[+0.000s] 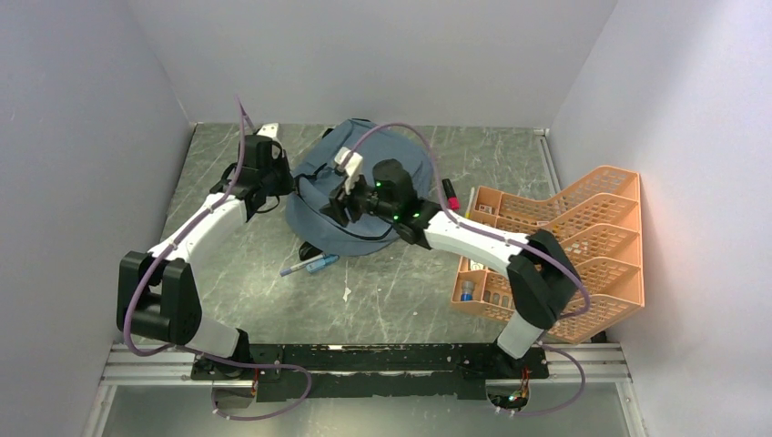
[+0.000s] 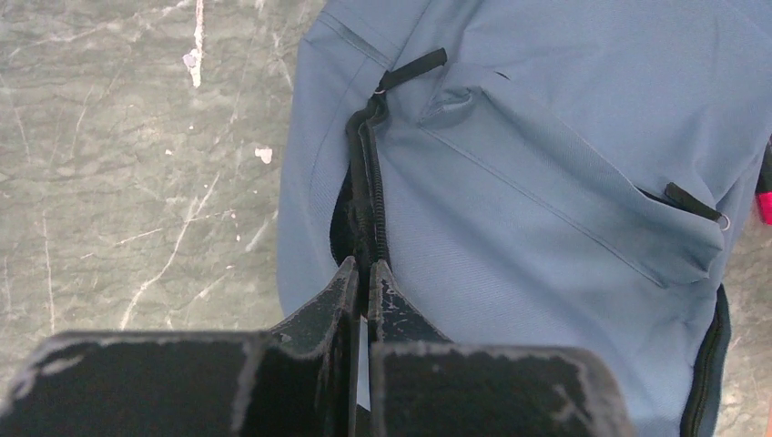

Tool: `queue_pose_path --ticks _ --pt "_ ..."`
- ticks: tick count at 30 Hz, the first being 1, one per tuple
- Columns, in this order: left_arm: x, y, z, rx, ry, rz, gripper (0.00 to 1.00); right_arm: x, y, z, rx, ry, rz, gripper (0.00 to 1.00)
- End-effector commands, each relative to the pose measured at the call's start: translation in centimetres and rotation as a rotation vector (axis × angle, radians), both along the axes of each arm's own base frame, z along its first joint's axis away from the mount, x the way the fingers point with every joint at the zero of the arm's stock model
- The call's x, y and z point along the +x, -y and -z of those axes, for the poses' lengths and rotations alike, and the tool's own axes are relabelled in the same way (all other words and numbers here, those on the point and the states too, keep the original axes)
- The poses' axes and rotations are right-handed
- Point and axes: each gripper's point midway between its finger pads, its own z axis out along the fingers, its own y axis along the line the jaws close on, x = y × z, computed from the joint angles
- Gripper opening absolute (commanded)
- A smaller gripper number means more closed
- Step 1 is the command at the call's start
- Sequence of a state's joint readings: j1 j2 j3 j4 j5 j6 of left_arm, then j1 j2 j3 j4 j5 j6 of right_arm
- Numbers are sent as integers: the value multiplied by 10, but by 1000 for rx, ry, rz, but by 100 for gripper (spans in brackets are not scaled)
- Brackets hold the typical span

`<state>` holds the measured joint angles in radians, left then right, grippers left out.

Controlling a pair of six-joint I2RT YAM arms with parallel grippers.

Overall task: Pack the student bag
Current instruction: Zip the student bag at the center of the board.

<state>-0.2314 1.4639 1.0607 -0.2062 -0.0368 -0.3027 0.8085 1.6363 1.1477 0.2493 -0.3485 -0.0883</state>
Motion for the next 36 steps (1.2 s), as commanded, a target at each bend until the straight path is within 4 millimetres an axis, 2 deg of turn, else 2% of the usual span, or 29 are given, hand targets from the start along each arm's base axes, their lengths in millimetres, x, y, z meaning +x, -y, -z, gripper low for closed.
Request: queue_pose_path --ticks 1,4,7,12,15,18,21,25,31,36 --pt "8 3 -23 -55 87 24 5 16 -28 6 42 -23 121 56" --pt "7 4 -23 -57 86 27 5 25 -46 19 28 -26 130 58" --pt "7 5 -25 -64 93 33 5 36 -56 27 20 -23 157 59" --pt "7 6 -25 -71 92 40 5 46 -71 53 -26 -28 152 56" --pt "7 6 -25 -73 91 41 5 48 -74 67 -55 -27 154 49" --pt "7 7 -25 -78 92 43 5 47 -73 75 -64 -27 152 34" --pt "7 9 -23 -87 89 52 5 40 -76 76 -55 -31 116 21" --pt "8 9 -22 -99 82 51 5 20 -79 72 -48 -29 11 0" --pt "17 5 -21 -107 72 36 5 -16 -72 76 -94 -25 -173 0" --pt "28 -5 -16 -97 42 -35 5 -35 -56 75 -144 5 -244 0"
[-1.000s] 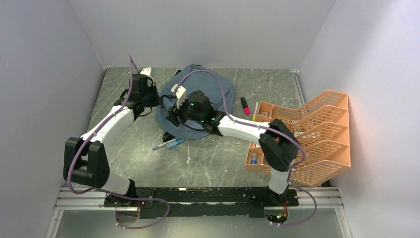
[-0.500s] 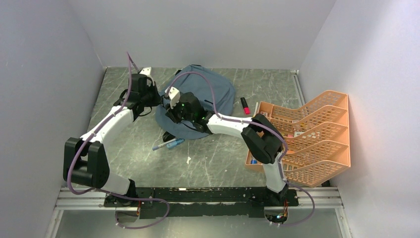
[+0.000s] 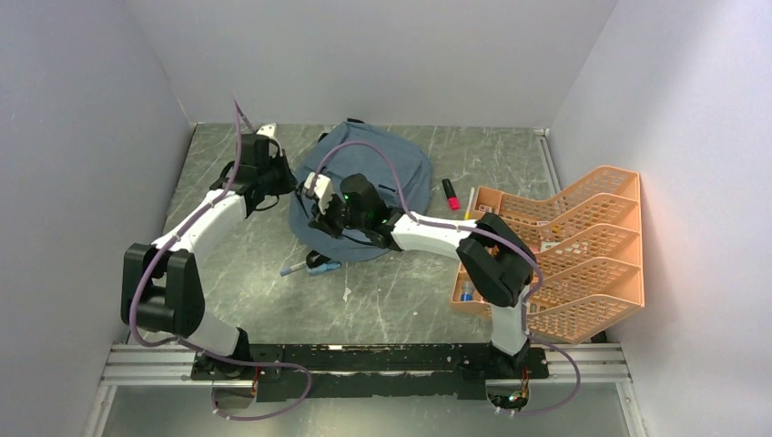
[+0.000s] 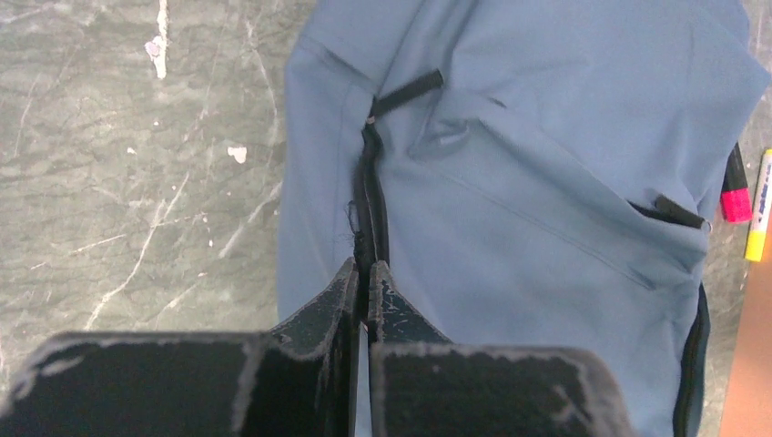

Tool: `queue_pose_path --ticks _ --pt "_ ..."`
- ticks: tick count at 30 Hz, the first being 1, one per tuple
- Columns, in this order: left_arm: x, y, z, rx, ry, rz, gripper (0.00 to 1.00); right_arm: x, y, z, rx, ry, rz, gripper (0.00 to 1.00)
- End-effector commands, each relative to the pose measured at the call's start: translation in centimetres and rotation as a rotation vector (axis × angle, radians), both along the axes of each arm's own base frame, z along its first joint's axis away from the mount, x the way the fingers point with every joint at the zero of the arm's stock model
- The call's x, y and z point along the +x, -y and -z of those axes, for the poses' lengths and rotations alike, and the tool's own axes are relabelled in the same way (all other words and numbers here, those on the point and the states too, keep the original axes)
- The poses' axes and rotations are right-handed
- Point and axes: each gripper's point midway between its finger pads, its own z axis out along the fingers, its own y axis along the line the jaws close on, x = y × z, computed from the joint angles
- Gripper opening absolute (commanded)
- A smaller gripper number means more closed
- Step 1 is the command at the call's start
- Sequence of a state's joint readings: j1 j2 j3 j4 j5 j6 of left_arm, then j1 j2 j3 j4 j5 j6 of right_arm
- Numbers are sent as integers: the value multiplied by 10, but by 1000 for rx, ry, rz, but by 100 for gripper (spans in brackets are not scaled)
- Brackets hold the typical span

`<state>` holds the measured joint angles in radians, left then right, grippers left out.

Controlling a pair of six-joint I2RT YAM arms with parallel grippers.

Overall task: Pack the student bag
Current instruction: Zip the student bag at the center of the board.

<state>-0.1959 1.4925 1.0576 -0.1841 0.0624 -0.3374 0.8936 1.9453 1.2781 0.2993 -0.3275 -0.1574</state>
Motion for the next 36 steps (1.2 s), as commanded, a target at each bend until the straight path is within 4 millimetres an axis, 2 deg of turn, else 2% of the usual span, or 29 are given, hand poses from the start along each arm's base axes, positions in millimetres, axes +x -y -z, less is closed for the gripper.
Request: queue_pose_path --ticks 1,8,12,21,29,36 --pt "28 -10 -25 -13 69 -71 5 -40 9 -12 -32 20 -177 0" --pt "60 -9 -34 14 84 -74 5 -56 34 -8 -92 43 -232 0" --pt "76 -12 -22 46 59 -89 5 -61 42 -15 -74 52 -244 0" --pt "96 6 12 48 -3 5 5 -75 50 -35 -18 70 -298 0" --pt "109 9 28 85 -34 25 5 -94 52 -54 45 88 -380 0" --pt "128 9 37 100 -42 15 5 -108 63 -65 80 121 -446 0"
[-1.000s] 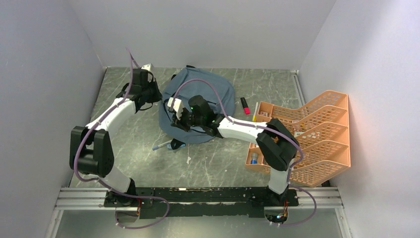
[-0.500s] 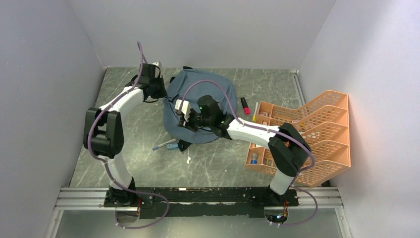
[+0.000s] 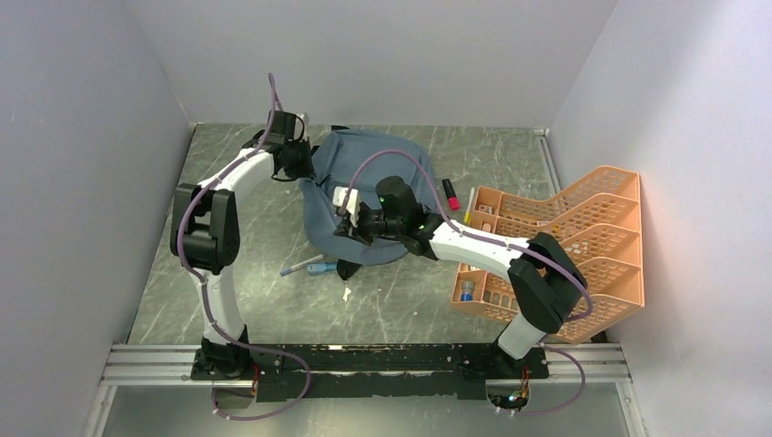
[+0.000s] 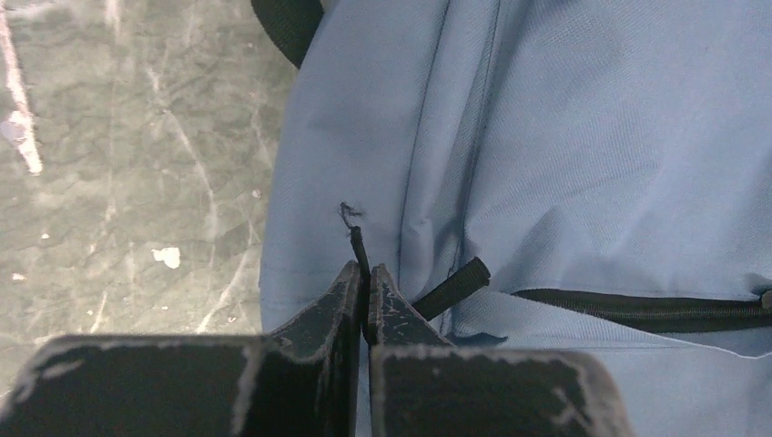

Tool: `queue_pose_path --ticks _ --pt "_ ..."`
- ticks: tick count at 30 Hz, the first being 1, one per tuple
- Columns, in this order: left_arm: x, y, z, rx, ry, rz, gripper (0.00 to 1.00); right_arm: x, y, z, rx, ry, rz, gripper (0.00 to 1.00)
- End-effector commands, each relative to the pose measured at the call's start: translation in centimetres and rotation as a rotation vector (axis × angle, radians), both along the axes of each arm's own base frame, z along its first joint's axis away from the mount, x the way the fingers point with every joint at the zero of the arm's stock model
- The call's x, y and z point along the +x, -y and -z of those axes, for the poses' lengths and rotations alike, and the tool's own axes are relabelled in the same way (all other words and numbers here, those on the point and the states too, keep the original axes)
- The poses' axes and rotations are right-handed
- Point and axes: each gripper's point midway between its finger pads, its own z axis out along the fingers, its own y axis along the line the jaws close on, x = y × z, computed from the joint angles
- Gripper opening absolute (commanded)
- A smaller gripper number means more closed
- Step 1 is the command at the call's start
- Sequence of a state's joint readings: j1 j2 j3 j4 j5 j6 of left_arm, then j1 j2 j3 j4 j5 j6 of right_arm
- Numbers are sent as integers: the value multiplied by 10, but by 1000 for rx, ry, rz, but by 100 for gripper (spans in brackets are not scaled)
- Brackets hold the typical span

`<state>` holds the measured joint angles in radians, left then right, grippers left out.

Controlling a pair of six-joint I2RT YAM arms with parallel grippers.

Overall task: Pack the student bag
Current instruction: Zip the student bag at the center of the board.

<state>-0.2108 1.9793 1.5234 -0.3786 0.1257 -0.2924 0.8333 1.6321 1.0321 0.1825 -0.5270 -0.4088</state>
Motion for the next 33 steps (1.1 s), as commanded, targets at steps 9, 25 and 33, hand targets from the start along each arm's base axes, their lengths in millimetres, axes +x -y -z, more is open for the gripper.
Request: queue_pose_path --ticks 9,25,33 --pt "77 -8 -27 19 210 -24 5 -57 3 -42 147 -47 -228 0" --pt "25 0 -111 -130 322 -14 59 -4 -5 -46 158 -107 28 6" --pt "-37 -16 -100 -107 282 -41 61 -39 19 3 -76 -196 -102 16"
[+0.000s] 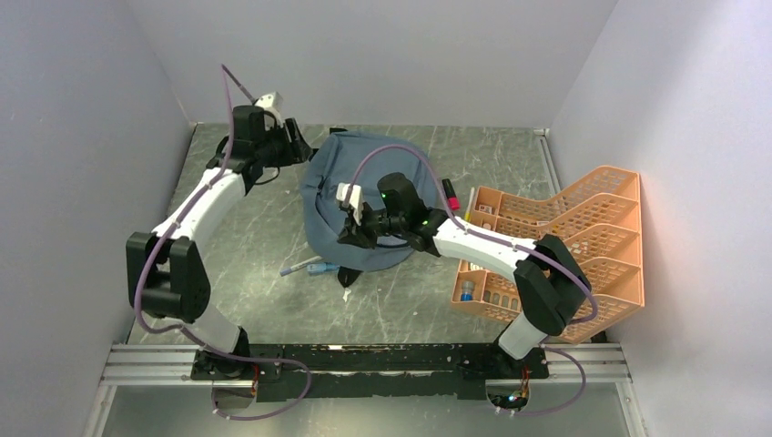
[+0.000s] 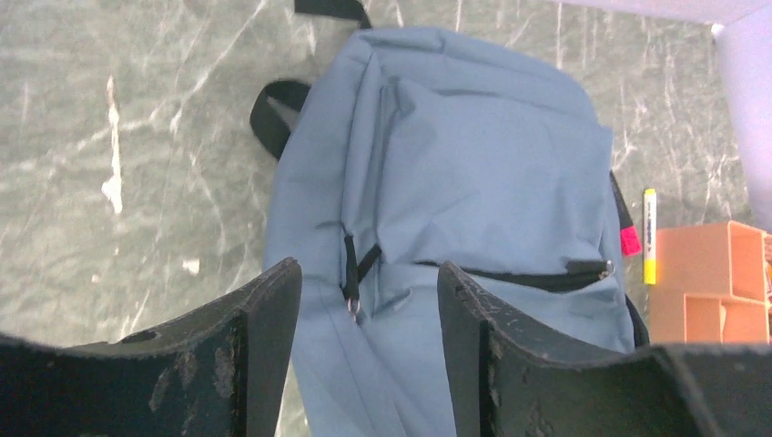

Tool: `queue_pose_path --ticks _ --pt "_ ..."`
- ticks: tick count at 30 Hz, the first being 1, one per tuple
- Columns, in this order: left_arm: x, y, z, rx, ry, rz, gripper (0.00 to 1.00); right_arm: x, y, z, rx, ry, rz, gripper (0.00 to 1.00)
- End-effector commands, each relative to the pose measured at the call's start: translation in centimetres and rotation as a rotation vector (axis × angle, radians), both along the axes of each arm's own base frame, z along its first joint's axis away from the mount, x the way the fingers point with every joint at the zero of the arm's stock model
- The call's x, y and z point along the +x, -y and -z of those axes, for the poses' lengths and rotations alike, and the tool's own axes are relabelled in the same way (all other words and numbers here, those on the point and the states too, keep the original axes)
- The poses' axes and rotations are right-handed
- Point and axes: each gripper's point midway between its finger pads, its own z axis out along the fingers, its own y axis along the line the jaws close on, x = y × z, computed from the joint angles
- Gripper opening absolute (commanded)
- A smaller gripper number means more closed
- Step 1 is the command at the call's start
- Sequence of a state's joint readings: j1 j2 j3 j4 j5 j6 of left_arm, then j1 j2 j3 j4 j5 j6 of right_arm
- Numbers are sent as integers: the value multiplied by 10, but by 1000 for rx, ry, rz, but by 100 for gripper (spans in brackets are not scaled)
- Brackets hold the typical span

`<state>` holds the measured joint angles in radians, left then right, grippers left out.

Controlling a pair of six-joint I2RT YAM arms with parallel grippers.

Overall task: Pack the student bag
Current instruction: Zip the student bag at the center of the board.

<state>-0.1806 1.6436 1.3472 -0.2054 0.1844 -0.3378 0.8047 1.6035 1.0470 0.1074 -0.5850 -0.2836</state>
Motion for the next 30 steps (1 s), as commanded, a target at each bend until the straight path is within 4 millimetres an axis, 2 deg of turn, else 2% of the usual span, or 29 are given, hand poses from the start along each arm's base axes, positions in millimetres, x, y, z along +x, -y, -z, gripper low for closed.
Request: queue_pose_path --ticks 1,4,6,7,9,12,17,19,24,27,30 --pt "-23 -11 22 33 -34 -35 61 -36 17 16 -118 -52 -140 16" --pt "-36 -14 32 53 -51 -25 61 -47 35 31 -211 -86 -157 14" --pt "-39 -11 32 48 -35 3 61 -53 46 39 -259 -110 -159 21" --pt "-40 -9 31 45 -27 18 62 -53 49 40 -267 -108 -148 26" --pt "-42 -3 28 29 -15 51 62 -46 50 33 -244 -84 -83 29" --pt "-44 4 24 24 2 78 62 -26 47 3 -133 -10 60 34" --pt "-42 15 19 20 8 87 61 9 49 -70 155 61 345 40" --pt "-39 13 19 18 -4 58 60 25 54 -83 198 60 457 40" --pt "-33 8 23 21 -34 4 57 75 72 -75 108 -33 770 42" --pt "-38 6 29 29 -42 6 57 91 69 -69 76 -109 815 45" --pt "-46 1 40 41 -76 -15 56 102 54 -65 45 -138 790 48"
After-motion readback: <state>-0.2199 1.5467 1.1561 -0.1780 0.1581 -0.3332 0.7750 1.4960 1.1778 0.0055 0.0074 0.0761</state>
